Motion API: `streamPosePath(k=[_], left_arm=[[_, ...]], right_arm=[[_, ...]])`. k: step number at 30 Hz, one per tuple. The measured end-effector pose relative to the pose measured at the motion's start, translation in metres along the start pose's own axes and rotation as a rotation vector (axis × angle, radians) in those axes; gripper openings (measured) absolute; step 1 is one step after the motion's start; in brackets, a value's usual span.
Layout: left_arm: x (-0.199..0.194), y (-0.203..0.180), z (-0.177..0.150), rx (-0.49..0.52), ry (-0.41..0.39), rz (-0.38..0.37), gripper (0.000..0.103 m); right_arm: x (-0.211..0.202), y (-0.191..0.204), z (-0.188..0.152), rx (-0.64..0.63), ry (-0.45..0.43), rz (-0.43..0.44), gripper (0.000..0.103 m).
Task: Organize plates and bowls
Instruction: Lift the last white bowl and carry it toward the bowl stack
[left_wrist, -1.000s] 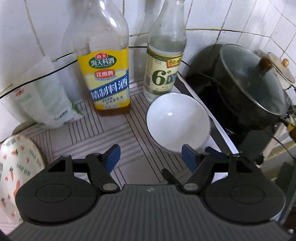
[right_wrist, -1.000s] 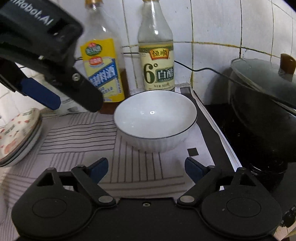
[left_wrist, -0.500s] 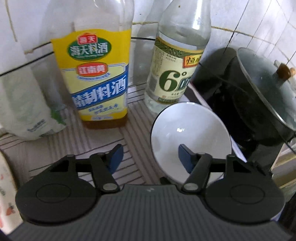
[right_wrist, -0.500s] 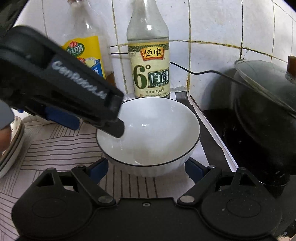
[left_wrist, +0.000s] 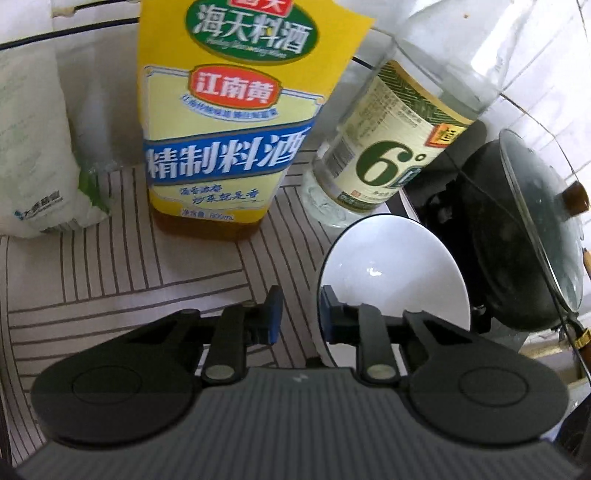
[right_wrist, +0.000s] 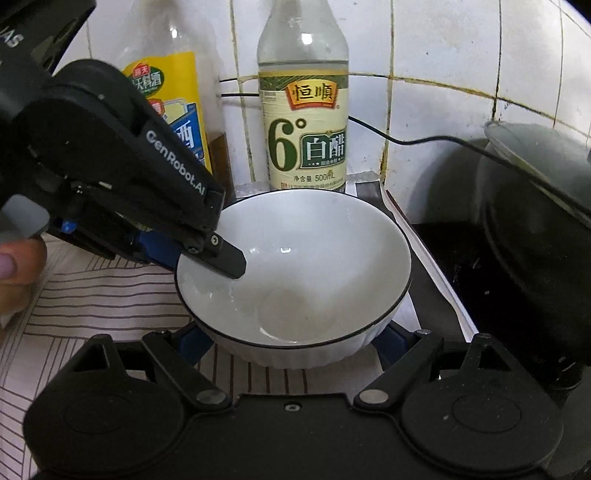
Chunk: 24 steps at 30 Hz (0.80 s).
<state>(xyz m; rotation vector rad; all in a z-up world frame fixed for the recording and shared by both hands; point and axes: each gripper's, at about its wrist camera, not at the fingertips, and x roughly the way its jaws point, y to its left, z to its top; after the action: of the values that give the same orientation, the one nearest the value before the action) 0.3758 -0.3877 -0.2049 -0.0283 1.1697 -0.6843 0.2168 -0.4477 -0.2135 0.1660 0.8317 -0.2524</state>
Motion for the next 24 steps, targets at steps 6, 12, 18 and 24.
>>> streamPosePath(k=[6,12,18,24], left_arm=[[-0.001,-0.024,-0.003,0.094,-0.016,0.070,0.007],[-0.012,-0.036,-0.010,0.128,-0.015,0.100,0.007],[-0.038,-0.036,-0.021,0.158,-0.005,0.104,0.008],[-0.072,-0.040,-0.035,0.154,-0.030,0.137,0.008]], right_arm=[[0.004,-0.001,-0.001,0.026,-0.005,0.010,0.092],[-0.001,-0.004,-0.004,0.051,-0.011,0.051,0.092],[-0.020,0.002,-0.007,0.069,-0.014,0.080,0.092],[-0.045,0.017,-0.004,0.004,-0.028,0.082,0.092]])
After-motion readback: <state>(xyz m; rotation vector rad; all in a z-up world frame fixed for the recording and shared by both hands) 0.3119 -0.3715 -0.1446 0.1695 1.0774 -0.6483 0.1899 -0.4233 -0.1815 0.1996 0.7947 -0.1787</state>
